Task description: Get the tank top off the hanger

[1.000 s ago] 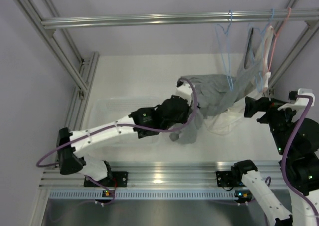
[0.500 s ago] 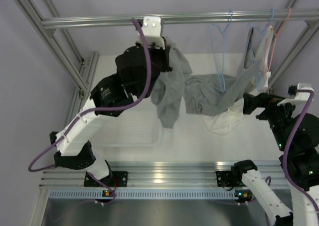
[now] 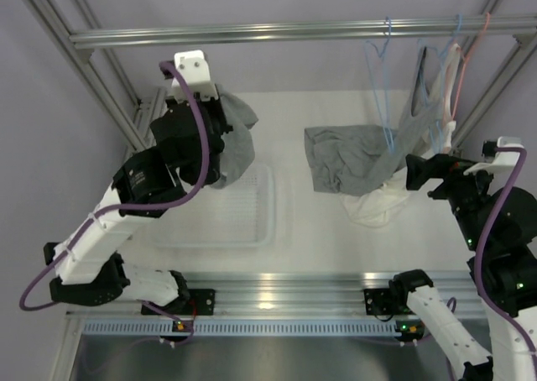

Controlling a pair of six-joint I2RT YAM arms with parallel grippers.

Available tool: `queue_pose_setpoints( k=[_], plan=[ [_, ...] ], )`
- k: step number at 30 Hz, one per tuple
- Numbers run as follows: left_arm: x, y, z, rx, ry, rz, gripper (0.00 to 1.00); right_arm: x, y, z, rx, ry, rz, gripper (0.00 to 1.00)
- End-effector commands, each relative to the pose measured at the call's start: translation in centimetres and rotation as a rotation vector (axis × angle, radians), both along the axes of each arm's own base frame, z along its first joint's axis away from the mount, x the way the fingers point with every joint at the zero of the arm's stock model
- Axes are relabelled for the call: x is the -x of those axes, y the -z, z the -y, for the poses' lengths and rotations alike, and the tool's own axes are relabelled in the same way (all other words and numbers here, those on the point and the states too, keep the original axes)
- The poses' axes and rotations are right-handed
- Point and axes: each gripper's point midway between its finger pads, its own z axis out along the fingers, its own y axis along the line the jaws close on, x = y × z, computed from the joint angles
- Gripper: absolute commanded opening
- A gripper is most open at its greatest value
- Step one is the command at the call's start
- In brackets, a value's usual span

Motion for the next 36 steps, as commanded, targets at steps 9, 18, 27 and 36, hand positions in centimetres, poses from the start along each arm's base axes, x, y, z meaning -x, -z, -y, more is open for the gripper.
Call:
queue_pose_setpoints(
  k=[9, 18, 27, 36],
  plan=[
    [0.0, 20.4, -3.7, 0.148, -0.085, -0.277, 0.00, -1.0, -1.8, -1.4, -0.022, -0.064, 0.055, 0.99],
    [-1.7, 30.0, -6.6, 0.197, -0.184, -0.444, 0.00, -0.7, -2.2, -2.0, -0.032, -0.101, 0.074, 0.99],
    [-1.2, 37.3, -8.9, 0.396, -0.386, -0.525, 0.00, -0.8, -2.1, -2.7, -0.051, -0.136, 0.077, 0.99],
    [-0.9, 40.1, -7.9, 0.436, -0.402, -0.603, 0.46, -1.5, -2.4, -2.8, -0.040, -0.134, 0.065, 0.99]
  ],
)
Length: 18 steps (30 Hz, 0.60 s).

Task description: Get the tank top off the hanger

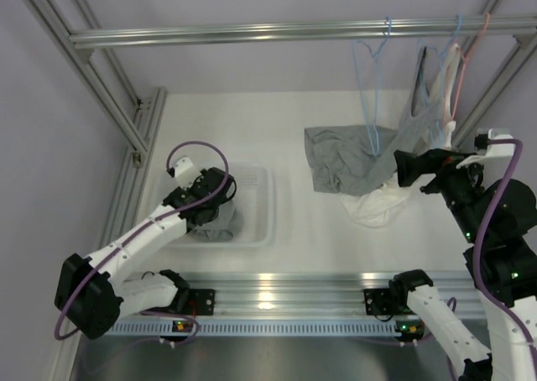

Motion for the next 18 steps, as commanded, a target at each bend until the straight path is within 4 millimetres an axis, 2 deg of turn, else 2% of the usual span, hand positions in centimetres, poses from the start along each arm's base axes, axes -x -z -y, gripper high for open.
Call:
queue_pose_setpoints(
  k=[1, 2, 3, 4, 5, 6, 7, 8, 9, 10, 11, 12, 15, 16, 17, 18],
  plan=[
    [-0.4, -0.6, 0.6, 0.080, -0.030, 0.048, 0.62, -0.8, -1.7, -0.2, 0.003, -0.007, 0.047, 0.99],
    [-0.4, -1.0, 0.7, 0.085, -0.019, 0.055, 0.86, -0.8, -2.0, -0.1, 0.009, -0.001, 0.053, 0.99],
    [-0.4, -1.8, 1.0, 0.092, 0.010, 0.060, 0.99, -1.1, -2.1, 0.3, 0.018, 0.021, 0.051, 0.99],
    [-0.3, -3.1, 1.2, 0.111, 0.032, 0.089, 0.99, -1.2, -2.6, 0.6, 0.034, 0.039, 0.062, 0.99],
    [-0.3, -4.2, 1.4, 0.120, 0.059, 0.107, 0.99, -0.9, -3.9, 0.8, 0.037, 0.044, 0.087, 0.99],
    [-0.3, -5.4, 1.5, 0.106, 0.107, 0.119, 0.99, -1.5, -4.1, 0.6, 0.046, 0.041, 0.077, 0.99],
    [-0.3, -8.4, 2.4, 0.152, 0.162, 0.169, 0.99, -1.8, -4.6, 0.5, 0.068, 0.035, 0.084, 0.99],
    [-0.1, -10.0, 2.8, 0.161, 0.207, 0.191, 0.99, -3.0, -5.2, 0.3, 0.090, 0.034, 0.073, 0.99],
    [0.1, -11.4, 3.1, 0.133, 0.284, 0.203, 0.99, -4.2, -4.9, 1.0, 0.117, 0.079, 0.041, 0.99],
    [0.5, -14.0, 4.3, 0.171, 0.373, 0.239, 0.99, -5.1, -4.8, 1.8, 0.166, 0.124, 0.019, 0.99],
    [0.8, -15.0, 4.8, 0.167, 0.429, 0.241, 0.99, -7.0, -5.1, 2.3, 0.197, 0.164, -0.016, 0.99],
    [1.2, -15.7, 5.0, 0.143, 0.482, 0.233, 0.99, -7.5, -5.0, 3.6, 0.223, 0.241, -0.049, 1.00],
    [2.9, -16.8, 5.3, 0.112, 0.597, 0.175, 0.99, -9.2, -7.4, 4.1, 0.272, 0.261, -0.026, 0.99],
    [3.3, -16.9, 5.2, 0.101, 0.613, 0.160, 0.99, -9.3, -7.8, 4.3, 0.293, 0.264, -0.034, 0.98],
    [4.1, -17.1, 4.7, 0.086, 0.629, 0.135, 0.99, -10.2, -9.1, 4.5, 0.306, 0.271, -0.027, 0.97],
    [4.5, -17.1, 4.4, 0.049, 0.663, 0.125, 0.99, -10.8, -9.3, 4.2, 0.322, 0.244, -0.035, 0.97]
  ],
)
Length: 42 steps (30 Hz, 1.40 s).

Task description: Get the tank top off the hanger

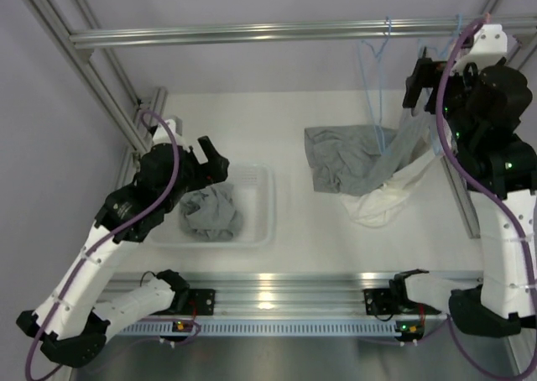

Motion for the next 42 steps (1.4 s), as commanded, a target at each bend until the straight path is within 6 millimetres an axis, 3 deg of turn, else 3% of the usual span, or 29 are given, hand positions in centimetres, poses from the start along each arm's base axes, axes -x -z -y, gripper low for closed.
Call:
queue_pose_setpoints(
  k=[1, 2, 5, 7, 11, 14, 19, 21, 22, 23, 24, 26, 32, 42],
  plan=[
    [3.2, 1.8, -0.9, -0.179, 0.165, -0.088, 0.99, -0.8, -1.7, 2.1, 0.110, 0.049, -0.036, 0.96],
    [3.5, 1.7, -1.4, -0.201, 0.168, -0.084, 0.99, -2.1, -1.9, 2.8, 0.115, 0.072, -0.053, 0.96],
    [4.0, 1.7, -4.1, -0.291, 0.108, -0.028, 0.99, -2.9, -1.0, 5.0, 0.117, 0.166, -0.092, 0.93],
    [4.1, 2.5, -6.1, -0.319, 0.023, 0.001, 0.99, -3.3, -0.5, 4.9, 0.104, 0.136, -0.103, 0.90],
    [3.9, 5.9, -6.4, -0.312, -0.012, 0.011, 0.99, -5.7, 1.8, 4.7, 0.114, 0.103, -0.172, 0.89],
    [4.0, 6.3, -6.2, -0.293, -0.006, 0.018, 0.99, -6.5, 3.4, 6.2, 0.139, 0.169, -0.218, 0.88],
    [4.1, 6.3, -6.2, -0.290, -0.004, 0.018, 0.99, -8.1, 5.0, 6.3, 0.154, 0.165, -0.264, 0.89],
    [4.1, 6.3, -6.1, -0.282, -0.002, 0.022, 0.99, -8.9, 6.3, 6.2, 0.152, 0.156, -0.297, 0.84],
    [4.2, 6.3, -6.0, -0.280, 0.002, 0.022, 0.99, -9.0, 7.1, 7.5, 0.144, 0.185, -0.317, 0.78],
    [4.2, 6.3, -5.9, -0.278, 0.011, 0.022, 0.99, -9.4, 7.6, 7.4, 0.142, 0.177, -0.331, 0.65],
    [4.1, 6.3, -5.9, -0.278, 0.011, 0.022, 0.99, -9.6, 7.9, 7.2, 0.138, 0.162, -0.336, 0.60],
    [4.1, 6.4, -5.8, -0.281, 0.016, 0.023, 0.99, -10.1, 8.1, 7.3, 0.137, 0.165, -0.341, 0.49],
    [4.2, 6.3, -5.8, -0.274, 0.018, 0.030, 0.99, -11.0, 7.3, 7.8, 0.135, 0.172, -0.322, 0.36],
    [4.1, 6.4, -5.7, -0.279, 0.021, 0.026, 0.99, -11.3, 6.0, 6.7, 0.114, 0.113, -0.277, 0.28]
  ],
)
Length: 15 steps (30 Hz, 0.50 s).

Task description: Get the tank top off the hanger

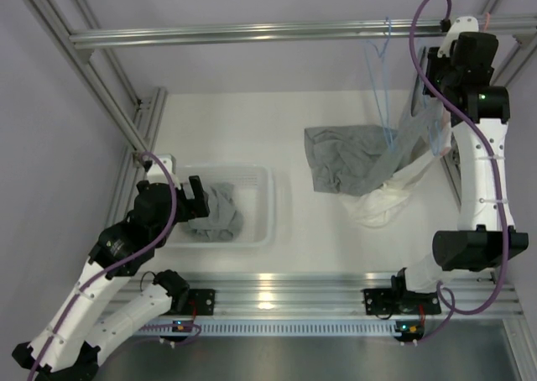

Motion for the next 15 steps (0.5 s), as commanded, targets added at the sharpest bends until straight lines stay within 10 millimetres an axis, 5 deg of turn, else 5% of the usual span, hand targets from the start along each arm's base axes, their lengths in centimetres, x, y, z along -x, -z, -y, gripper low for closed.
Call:
queue_pose_setpoints(
  k=[1, 4, 6, 10, 15],
  plan=[
    [-0.6, -0.8, 0.4, 0.014, 0.009, 0.039, 0.99, 0.6, -2.9, 0.1, -0.006, -0.012, 0.075, 0.28],
    [-0.7, -0.6, 0.6, 0.009, 0.015, 0.032, 0.99, 0.9, -3.4, 0.1, -0.009, -0.014, 0.091, 0.21],
    [-0.7, -0.5, 0.6, 0.007, 0.018, 0.029, 0.99, 1.0, -3.6, 0.0, -0.011, -0.015, 0.096, 0.01],
    [-0.7, -0.6, 0.6, 0.011, 0.016, 0.032, 0.99, 1.1, -3.2, 0.4, -0.010, 0.007, 0.090, 0.00],
    [-0.7, -0.5, 0.6, 0.008, 0.017, 0.029, 0.99, 0.7, -4.7, -2.6, -0.127, -0.114, 0.200, 0.00]
  ],
)
